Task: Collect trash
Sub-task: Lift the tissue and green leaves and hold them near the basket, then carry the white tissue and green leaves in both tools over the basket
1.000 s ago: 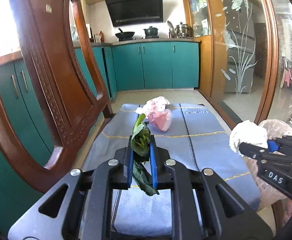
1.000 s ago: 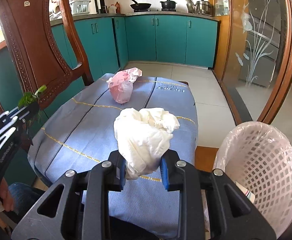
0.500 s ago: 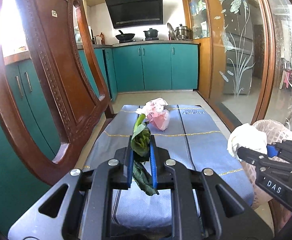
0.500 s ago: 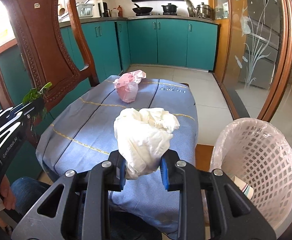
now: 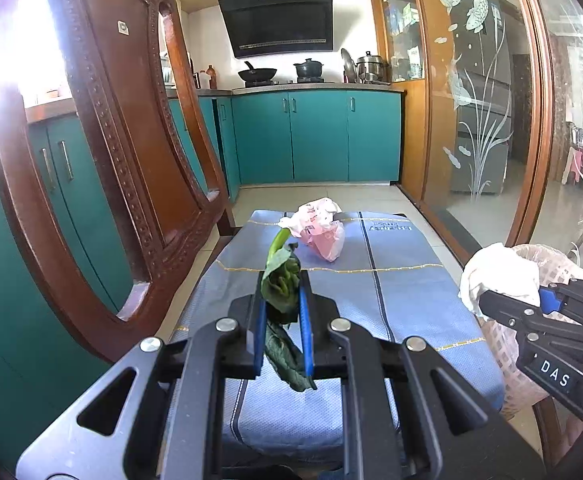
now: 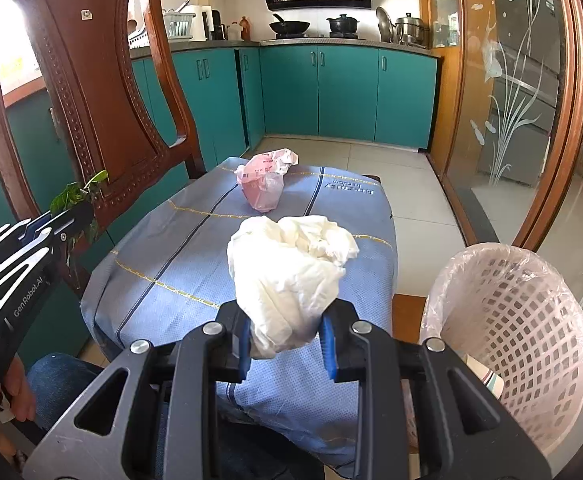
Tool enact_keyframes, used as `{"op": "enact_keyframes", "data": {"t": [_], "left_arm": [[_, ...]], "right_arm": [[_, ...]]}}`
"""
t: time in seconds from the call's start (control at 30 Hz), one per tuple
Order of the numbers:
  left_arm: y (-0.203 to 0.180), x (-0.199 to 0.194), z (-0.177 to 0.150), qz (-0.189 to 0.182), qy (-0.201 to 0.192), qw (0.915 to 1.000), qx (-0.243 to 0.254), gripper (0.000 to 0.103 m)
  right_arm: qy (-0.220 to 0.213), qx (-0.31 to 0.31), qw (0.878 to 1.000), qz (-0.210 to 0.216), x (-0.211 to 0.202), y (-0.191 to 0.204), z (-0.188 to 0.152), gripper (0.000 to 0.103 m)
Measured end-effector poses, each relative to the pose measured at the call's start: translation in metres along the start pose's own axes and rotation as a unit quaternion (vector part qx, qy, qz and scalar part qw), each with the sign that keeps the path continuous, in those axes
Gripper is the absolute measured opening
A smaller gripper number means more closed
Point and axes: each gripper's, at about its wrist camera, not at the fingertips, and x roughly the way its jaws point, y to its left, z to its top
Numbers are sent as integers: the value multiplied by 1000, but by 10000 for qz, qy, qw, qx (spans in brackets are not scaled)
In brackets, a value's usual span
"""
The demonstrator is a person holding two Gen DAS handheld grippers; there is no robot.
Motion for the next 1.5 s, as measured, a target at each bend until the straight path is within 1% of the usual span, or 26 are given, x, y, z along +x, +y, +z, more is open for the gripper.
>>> {"op": "enact_keyframes", "data": {"t": [0.5,0.67,1.23,1.33,1.5], "left_arm": [[-1,-8,2,72,-30,9999,-72,15],[-5,-13,2,136,-126,9998,-34,15],[-8,-16,1,101,-153,9998,-12,15],[-9,-15,2,91,-136,9999,4,15],[-10,-16,3,80,-181,9998,41,15]], "right_arm": [[-120,-39,9999,-66,-11,5,3,28],[-187,-84,9997,-150,-14,5,5,28],[-206,-78,9996,-171,-15,2,4,28],[-221,-50,9996,-188,-15,0,4,28],[-383,144,9982,-433,-25,-23,9,28]]}}
